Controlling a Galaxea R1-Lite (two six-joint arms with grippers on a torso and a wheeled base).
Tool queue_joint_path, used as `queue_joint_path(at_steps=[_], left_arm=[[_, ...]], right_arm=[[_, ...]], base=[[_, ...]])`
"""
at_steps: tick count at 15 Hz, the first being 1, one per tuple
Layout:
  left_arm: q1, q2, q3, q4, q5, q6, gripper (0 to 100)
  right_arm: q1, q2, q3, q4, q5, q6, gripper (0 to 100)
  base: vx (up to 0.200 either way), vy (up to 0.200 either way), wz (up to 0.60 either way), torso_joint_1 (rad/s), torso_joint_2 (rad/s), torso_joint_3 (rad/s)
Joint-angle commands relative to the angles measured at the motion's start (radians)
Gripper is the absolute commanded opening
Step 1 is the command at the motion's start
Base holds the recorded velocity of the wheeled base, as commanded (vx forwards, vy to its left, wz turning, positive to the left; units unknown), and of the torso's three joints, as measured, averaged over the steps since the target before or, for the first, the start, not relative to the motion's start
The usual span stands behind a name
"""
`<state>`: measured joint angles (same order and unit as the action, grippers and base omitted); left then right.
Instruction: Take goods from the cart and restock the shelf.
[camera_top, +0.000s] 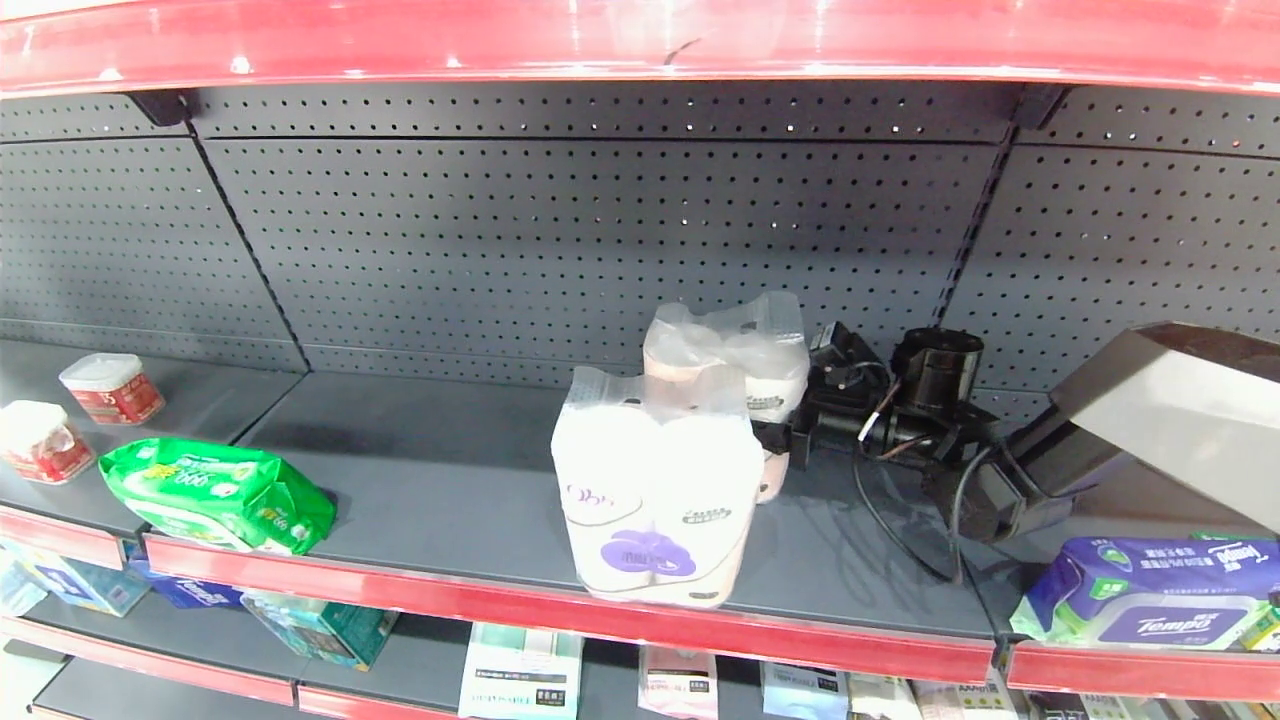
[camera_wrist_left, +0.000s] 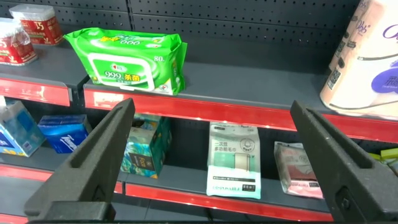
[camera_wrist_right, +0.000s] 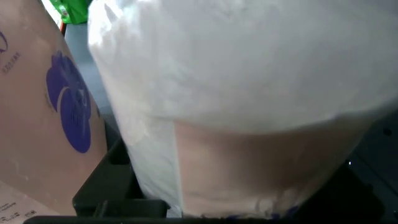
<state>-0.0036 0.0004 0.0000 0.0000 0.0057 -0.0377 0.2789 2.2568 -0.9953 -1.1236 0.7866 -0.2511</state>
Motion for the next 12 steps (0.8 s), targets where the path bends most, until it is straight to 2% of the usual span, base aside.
queue_joint_path(at_steps=[1, 6, 12], left_arm=[[0.001, 0.0, 0.0, 0.0, 0.0, -0.001, 100], [0.001, 0.0, 0.0, 0.0, 0.0, -0.001, 100], [0.001, 0.0, 0.0, 0.0, 0.0, -0.001, 100]], right_arm=[[0.0, 0.0, 0.001, -0.002, 0.005, -0.002, 0], [0.011, 0.001, 0.004, -0.007, 0.026, -0.027, 0], [0.016, 0.017, -0.019, -0.005, -0.013, -0.045, 0]], base=[[0.0, 0.0, 0.0, 0.0, 0.0, 0.0], [0.0, 0.0, 0.0, 0.0, 0.0, 0.0], [0.0, 0.0, 0.0, 0.0, 0.0, 0.0]])
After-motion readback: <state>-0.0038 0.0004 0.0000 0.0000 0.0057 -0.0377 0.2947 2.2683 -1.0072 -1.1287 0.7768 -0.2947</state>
